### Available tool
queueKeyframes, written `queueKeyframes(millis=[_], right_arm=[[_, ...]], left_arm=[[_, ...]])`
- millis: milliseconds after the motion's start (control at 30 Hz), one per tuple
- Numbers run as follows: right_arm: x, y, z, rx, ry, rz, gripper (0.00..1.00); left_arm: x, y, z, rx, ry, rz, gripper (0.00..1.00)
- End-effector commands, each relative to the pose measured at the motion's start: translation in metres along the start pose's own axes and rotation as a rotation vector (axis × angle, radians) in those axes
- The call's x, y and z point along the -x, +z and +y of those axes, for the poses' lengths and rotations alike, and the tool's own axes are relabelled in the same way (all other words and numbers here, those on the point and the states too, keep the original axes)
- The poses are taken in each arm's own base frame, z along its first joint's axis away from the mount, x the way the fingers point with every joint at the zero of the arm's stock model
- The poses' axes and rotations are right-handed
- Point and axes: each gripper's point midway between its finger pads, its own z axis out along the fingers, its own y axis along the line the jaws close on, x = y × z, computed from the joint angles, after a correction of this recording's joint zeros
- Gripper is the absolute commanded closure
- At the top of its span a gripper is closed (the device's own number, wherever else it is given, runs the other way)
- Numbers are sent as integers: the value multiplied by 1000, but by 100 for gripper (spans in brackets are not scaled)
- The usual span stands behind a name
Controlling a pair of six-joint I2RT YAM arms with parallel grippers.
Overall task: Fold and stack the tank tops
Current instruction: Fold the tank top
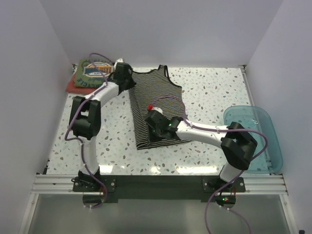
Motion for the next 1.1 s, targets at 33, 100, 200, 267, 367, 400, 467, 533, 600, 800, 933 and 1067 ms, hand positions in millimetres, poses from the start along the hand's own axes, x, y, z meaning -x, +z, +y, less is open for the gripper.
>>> queueKeyframes(millis=[33, 100, 200, 267, 367, 400, 467, 533, 600, 800, 933, 1067], right_arm=[[5, -17, -19, -24, 40, -60, 100], [1, -18, -32, -57, 42, -70, 100], [-8, -14, -43, -80, 47, -62, 100], [-16, -11, -50, -95, 55, -52, 100], [-22, -7, -57, -108, 59, -44, 100], [-22, -6, -58, -110, 60, -47, 100], [-25, -5, -60, -116, 61, -44, 100], [-25, -5, -62, -123, 63, -46, 100], [-26, -5, -65, -133, 64, -49, 100], [-17, -24, -80, -207, 68, -102, 59], [6, -50, -86, -254, 53, -190, 53], [13, -49, -70, -210, 9, -197, 64]], left_arm=[[-15, 14, -43, -54, 28, 9, 100], [-24, 20, -50, -60, 37, 25, 100], [-39, 26, -64, -75, 57, 44, 100], [-46, 29, -69, -74, 67, 53, 100], [-55, 33, -68, -74, 70, 68, 100], [-58, 33, -69, -79, 72, 72, 100], [-59, 34, -70, -89, 73, 76, 100], [-61, 34, -74, -110, 74, 78, 100], [-63, 34, -79, -137, 84, 83, 100], [-46, 15, -93, -208, 76, 32, 56], [-25, -4, -96, -217, 51, -19, 53], [-26, -6, -74, -148, -8, -2, 74]])
